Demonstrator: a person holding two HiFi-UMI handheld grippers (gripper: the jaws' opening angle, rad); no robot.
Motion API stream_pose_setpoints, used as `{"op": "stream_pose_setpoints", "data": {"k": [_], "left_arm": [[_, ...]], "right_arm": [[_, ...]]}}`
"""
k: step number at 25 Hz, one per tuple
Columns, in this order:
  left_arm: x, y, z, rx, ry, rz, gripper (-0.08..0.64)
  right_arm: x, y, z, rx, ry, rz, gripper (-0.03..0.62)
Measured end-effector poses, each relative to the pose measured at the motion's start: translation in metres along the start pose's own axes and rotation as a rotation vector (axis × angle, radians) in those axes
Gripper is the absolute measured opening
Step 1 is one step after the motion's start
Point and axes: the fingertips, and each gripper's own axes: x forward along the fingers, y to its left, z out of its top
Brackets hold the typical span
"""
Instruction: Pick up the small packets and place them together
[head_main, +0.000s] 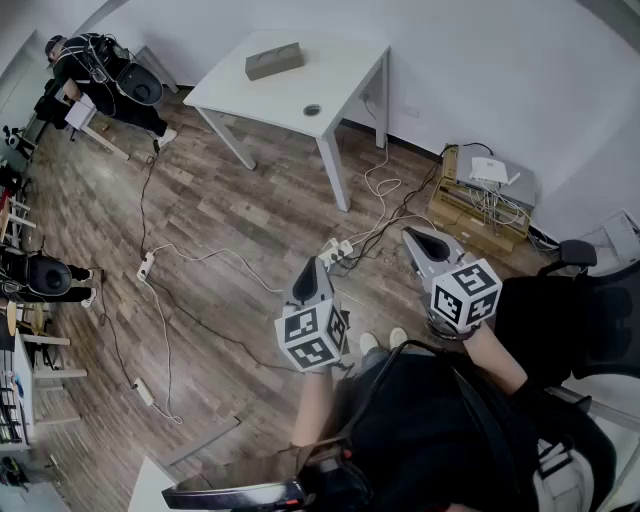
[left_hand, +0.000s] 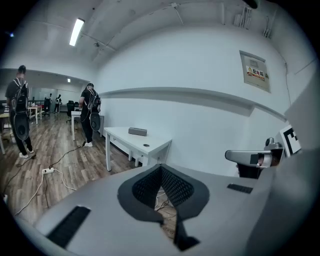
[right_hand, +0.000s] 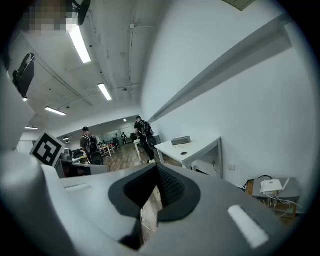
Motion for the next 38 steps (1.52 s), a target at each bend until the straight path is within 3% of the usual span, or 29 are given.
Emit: {"op": "stream_pose_setpoints", "data": {"k": [15,24,32,38], "left_arm": [[0.0,0.008,-0.002,-0.017,-0.013,0.025,-0.003],[-0.021,0.071,-0.007,-0.071,-0.011,0.124,-0.003],[-0.029,0.123,-0.013,-0.103,-0.017,0.159,-0.003],[-0.004,0.151,-0.007,-0.128,-0.014,0.199,-0.003]], "right_arm": [[0.006,-0.003,-0.001,0.014,-0.01,0.016,-0.005],[0.024,-0.001,-0.003,0.055,-0.025,-0.021,-0.005],[0.056,0.028,-0.009,-0.015,-0.021,-0.026,-0.005],[0.098,0.02,-0.001,-0.022,-0.03,-0.012,-0.005]]}}
